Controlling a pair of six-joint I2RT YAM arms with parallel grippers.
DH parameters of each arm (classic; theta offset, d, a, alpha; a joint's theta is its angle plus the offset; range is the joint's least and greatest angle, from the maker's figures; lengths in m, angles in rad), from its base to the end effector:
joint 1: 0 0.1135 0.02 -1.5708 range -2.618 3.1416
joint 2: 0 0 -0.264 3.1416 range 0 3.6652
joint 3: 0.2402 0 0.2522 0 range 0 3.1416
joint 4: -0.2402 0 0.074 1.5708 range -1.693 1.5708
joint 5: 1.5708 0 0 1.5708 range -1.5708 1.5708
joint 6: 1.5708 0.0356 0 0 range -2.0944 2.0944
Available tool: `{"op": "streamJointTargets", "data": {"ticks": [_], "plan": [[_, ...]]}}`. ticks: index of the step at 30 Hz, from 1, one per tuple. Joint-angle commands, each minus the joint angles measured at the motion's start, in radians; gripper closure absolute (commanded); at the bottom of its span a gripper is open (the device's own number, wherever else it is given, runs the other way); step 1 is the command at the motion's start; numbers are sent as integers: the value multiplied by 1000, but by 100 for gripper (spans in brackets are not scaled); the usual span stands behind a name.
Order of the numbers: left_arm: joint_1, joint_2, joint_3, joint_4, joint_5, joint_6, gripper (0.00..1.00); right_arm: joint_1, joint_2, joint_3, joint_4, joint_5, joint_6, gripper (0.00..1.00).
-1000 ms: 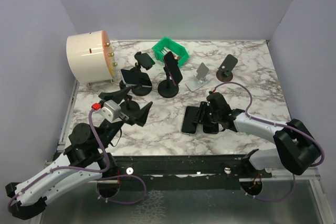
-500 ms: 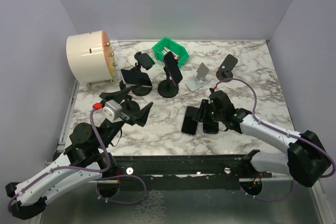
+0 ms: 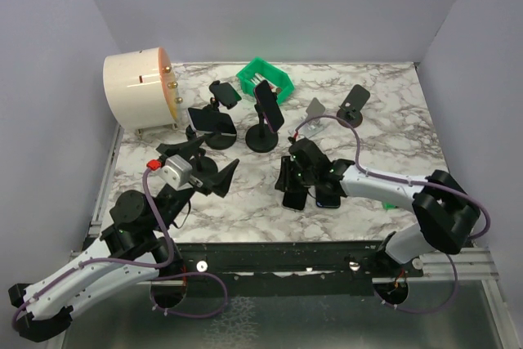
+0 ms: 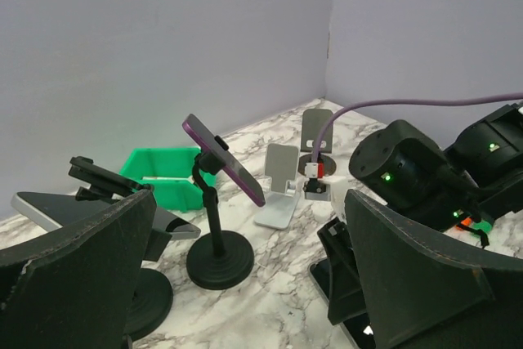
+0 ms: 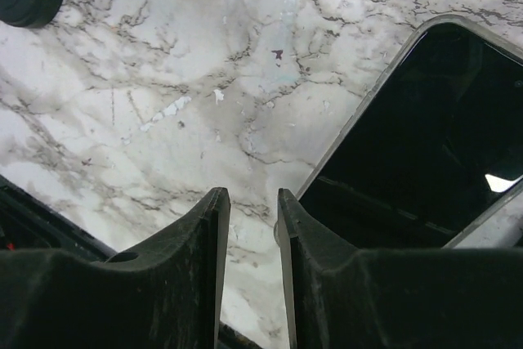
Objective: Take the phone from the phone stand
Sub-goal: Adjust the phone at the center of the board.
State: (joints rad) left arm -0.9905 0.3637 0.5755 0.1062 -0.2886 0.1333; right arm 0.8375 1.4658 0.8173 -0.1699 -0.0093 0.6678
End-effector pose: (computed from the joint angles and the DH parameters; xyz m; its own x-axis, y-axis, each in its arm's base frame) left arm 0.0649 -0.0805 0.3514 0.2568 -0.1593 -0.9533 0.6249 0.7798 0.0381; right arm 0.1997 0.2221 0.1959 -0.8464 -0.0143 -0.5324 -0.2841 0.8577 0.4285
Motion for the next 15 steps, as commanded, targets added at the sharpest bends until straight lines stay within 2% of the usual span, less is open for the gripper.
{"op": "streamJointTargets", "data": {"ticks": [1,9,15], "plan": [[0,12,-5,-11,-3,10,1,11,66,41,96,14,21,65],[0,13,-7,-11,-6,14,1,14,158,47,135,61,65,66],[0,18,-6,-11,-6,14,1,13,198,52,93,96,59,65]]}}
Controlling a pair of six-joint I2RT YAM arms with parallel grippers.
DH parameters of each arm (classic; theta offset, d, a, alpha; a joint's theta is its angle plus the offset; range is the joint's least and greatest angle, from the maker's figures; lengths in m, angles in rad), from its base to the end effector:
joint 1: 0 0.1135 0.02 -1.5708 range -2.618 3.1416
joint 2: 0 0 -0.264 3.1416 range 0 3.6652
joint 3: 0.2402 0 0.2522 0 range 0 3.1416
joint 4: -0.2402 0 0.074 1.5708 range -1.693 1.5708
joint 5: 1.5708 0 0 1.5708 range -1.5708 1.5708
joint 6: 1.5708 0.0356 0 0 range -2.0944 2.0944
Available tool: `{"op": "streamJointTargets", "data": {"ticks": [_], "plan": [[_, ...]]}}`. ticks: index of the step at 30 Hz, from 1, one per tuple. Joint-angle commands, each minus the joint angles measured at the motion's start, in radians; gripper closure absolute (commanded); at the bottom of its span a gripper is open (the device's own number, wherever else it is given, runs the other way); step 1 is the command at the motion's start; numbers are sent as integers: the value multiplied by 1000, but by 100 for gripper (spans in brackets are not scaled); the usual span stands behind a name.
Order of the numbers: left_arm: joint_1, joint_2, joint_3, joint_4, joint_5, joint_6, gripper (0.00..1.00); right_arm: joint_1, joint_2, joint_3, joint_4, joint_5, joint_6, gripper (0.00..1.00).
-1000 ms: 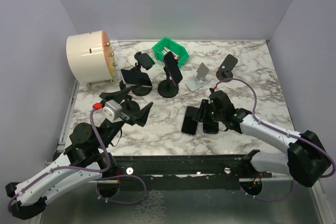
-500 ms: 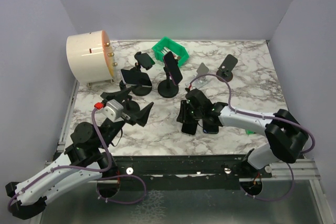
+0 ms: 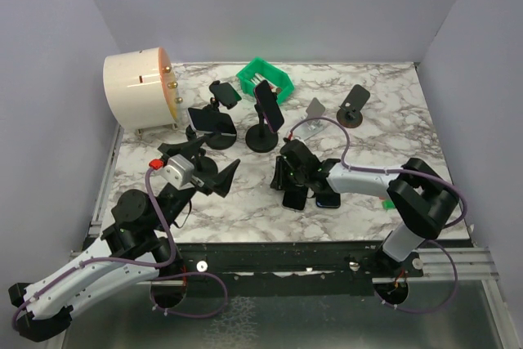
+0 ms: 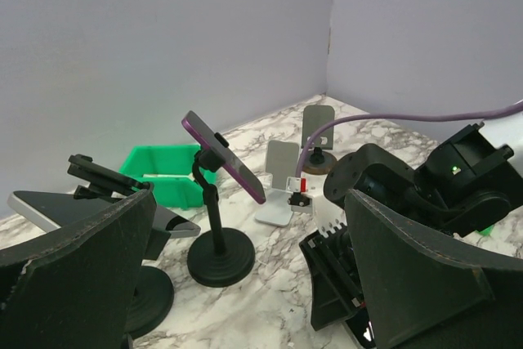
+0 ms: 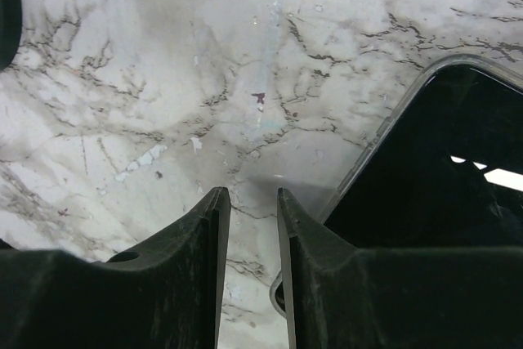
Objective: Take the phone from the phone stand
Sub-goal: Adjust the phone at the center of the board.
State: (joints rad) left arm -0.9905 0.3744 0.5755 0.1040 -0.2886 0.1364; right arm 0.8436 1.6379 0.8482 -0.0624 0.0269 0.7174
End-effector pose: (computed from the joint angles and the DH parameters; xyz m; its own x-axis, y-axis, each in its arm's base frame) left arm 0.0663 -0.0826 0.3502 0.2520 -0.1465 -0.9566 0.6244 0.7798 0.0450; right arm 0.2167 0.2421 0.1627 -0.8602 0.0219 -0.5094 -0.2249 0.8804 0.4176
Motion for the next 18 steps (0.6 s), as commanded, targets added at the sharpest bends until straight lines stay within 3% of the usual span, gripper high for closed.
{"op": "streamJointTargets", "data": {"ticks": [1,18], "plan": [[-1,8,-6,-9,-6,11,1,7,23,16,-18,65,6,65],[-1,17,-6,-8,3,7,1,6,-101,-102,-77,162,-9,65]]}}
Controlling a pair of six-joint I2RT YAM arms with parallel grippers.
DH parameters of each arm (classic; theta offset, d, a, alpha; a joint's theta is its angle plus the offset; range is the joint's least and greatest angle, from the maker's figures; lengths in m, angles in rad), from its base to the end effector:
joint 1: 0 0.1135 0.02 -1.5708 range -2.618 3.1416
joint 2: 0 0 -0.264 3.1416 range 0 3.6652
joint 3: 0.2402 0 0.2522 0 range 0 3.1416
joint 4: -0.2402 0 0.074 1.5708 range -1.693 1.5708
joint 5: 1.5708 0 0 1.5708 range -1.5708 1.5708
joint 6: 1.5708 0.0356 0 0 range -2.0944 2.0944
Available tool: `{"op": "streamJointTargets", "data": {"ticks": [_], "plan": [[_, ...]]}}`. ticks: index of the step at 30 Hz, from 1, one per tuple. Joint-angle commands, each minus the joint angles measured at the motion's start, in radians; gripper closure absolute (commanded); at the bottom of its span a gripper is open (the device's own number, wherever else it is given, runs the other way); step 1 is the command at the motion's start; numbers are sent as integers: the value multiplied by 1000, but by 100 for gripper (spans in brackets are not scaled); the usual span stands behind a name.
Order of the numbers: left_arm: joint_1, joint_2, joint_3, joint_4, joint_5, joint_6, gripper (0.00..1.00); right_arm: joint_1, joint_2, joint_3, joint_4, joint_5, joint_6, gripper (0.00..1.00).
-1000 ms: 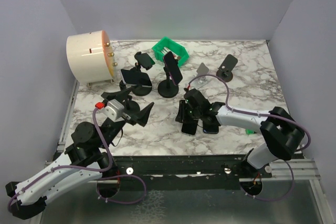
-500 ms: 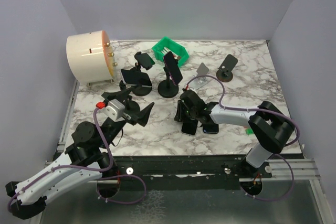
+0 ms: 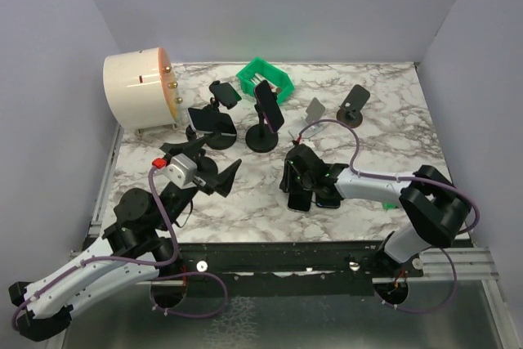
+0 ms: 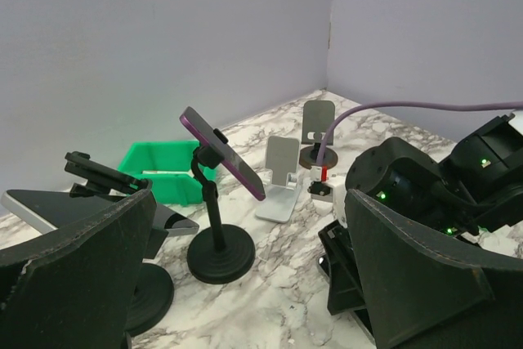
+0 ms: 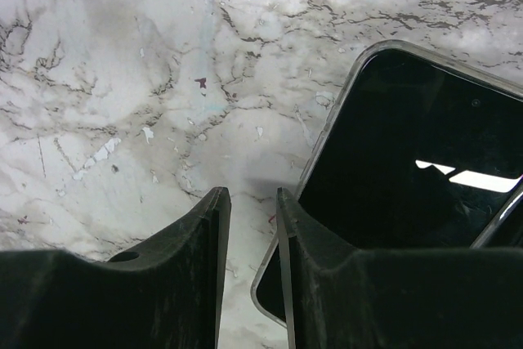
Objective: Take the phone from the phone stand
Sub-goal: Adjust the phone at the center of the board.
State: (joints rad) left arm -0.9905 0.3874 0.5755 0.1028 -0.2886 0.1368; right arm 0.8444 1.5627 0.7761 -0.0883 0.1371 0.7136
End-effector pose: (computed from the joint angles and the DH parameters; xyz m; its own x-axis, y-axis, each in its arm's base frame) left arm 0.0680 -0.0852 0.3490 0.2447 -0.1348 -0.9602 0.6247 0.7793 0.0498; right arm 0.2051 0.2236 0.1626 -0.8320 0.0398 -0.5533 -0.1822 0.9225 0.3403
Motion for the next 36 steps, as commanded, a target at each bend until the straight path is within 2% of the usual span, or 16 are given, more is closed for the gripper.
{"op": "streamJointTargets", "data": {"ticks": [1,11,21,27,31,36], "plan": [[-1,5,-6,-7,3,6,1,5,-29,-30,-53,52,-5,65],[0,3,-6,-8,2,8,1,6,-28,-4,-131,62,-88,65],[0,1,-6,-8,2,10,1,6,-98,-11,-159,100,-115,65],[0,-4,-6,-9,-3,12,1,6,-299,-91,-1,-63,-153,65],[0,-2,-8,-8,-3,12,1,35,-347,-115,-46,-165,-166,65],[0,5,-5,-7,-3,13,1,143,-390,-201,-79,-143,-115,70]]}}
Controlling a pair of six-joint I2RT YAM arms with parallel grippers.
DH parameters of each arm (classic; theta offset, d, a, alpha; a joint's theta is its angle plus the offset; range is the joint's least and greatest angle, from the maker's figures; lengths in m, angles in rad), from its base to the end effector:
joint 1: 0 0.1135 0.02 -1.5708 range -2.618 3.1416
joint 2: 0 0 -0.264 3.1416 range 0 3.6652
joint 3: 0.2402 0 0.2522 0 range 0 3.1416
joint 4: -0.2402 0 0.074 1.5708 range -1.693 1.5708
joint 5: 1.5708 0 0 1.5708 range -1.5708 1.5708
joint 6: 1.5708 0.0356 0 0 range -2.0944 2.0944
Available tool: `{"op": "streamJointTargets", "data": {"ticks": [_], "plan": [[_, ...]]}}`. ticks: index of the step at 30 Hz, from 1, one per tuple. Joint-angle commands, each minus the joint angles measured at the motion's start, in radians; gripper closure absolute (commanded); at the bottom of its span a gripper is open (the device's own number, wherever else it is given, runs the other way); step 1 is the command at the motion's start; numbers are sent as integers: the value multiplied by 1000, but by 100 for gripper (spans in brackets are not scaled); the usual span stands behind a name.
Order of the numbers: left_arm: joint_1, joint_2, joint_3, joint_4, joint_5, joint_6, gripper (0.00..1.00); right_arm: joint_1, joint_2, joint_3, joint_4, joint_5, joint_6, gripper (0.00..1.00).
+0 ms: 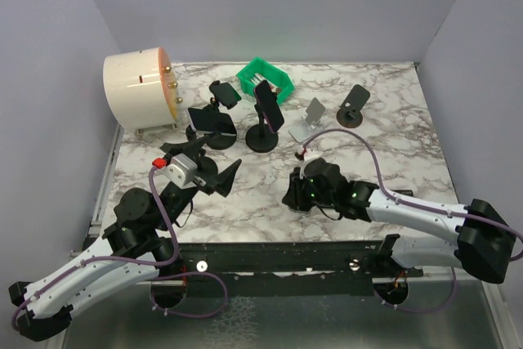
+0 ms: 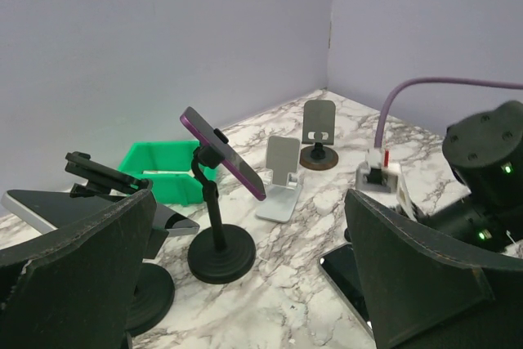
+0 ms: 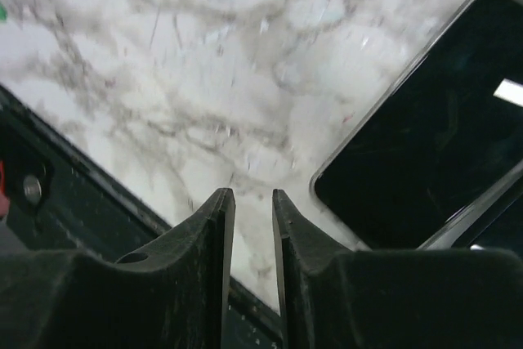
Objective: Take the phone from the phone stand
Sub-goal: Adjust the phone at the center of the board.
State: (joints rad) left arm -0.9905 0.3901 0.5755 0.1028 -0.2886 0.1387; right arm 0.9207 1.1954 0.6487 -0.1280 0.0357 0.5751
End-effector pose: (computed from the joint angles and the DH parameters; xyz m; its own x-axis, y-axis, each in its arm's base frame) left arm 0.0683 -0.0858 0.3488 0.2445 -0.1312 -0.9607 0.6243 0.7794 0.0524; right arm 0.1519 0.1976 0.2146 -0.7408 -0.0762 -0.6674 -0.4477 0.7967 0.4060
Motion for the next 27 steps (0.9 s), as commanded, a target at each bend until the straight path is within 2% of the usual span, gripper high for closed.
{"op": "streamJointTargets", "data": {"ticks": [1,9,20,27], "plan": [[0,4,-6,-7,-3,11,1,81,-27,-90,-41,-13,37,72],[-1,19,-5,-11,1,8,1,101,1,-144,-73,48,80,83],[0,19,-8,-10,-4,9,1,100,81,-147,-123,271,160,85],[0,23,-7,-9,-3,9,1,101,78,-140,-157,381,195,86]]}}
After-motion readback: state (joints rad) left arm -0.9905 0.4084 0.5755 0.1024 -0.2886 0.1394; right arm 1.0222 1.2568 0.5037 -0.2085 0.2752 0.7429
